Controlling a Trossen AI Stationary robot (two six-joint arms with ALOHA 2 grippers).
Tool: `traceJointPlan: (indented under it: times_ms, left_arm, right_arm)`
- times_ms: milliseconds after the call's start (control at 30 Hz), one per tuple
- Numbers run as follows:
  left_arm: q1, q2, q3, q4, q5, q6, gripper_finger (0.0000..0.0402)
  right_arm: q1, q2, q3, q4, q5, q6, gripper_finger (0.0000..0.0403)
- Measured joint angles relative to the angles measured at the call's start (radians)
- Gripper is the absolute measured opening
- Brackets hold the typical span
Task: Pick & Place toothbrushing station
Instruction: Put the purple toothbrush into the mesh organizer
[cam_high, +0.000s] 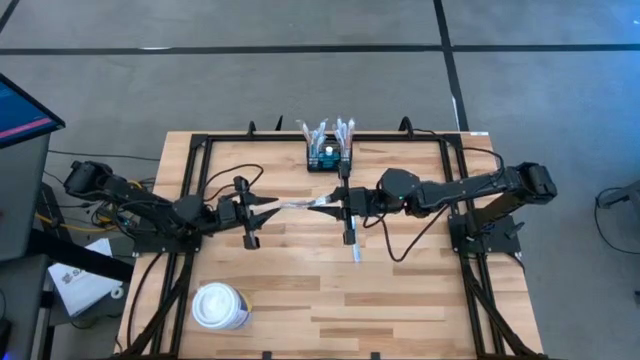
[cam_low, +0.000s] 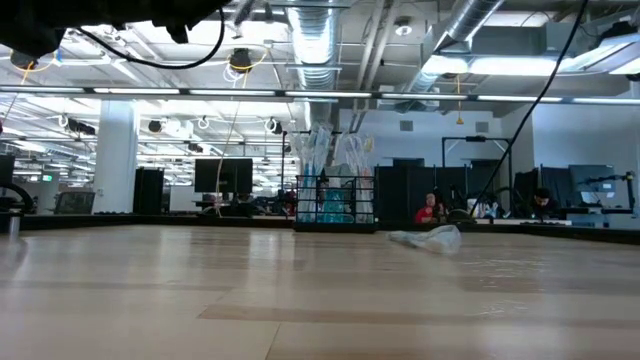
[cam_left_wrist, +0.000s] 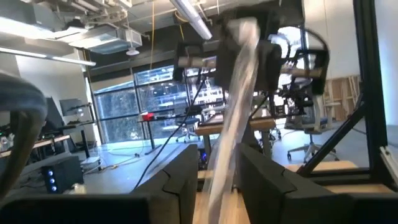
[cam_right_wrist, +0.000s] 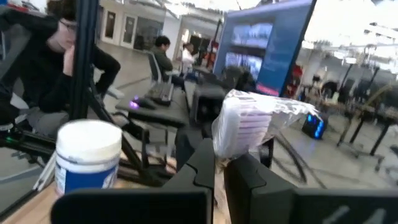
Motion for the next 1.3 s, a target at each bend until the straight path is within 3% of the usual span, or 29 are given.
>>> traceJointPlan:
  times_ms: [533, 1300]
  left_arm:
    - [-0.001, -0.001, 0.0, -0.005, 0.001, -0.004, 0.0108]
    - [-0.001, 0.0, 0.0, -0.01, 0.011, -0.004, 0.0108]
  right_arm:
    - [-0.106, -0.075, 0.0, -0.262, 0.037, 0.073, 0.0005]
    - [-0.364, -0.117, 0.001, -0.528, 0.057, 0.166, 0.0004]
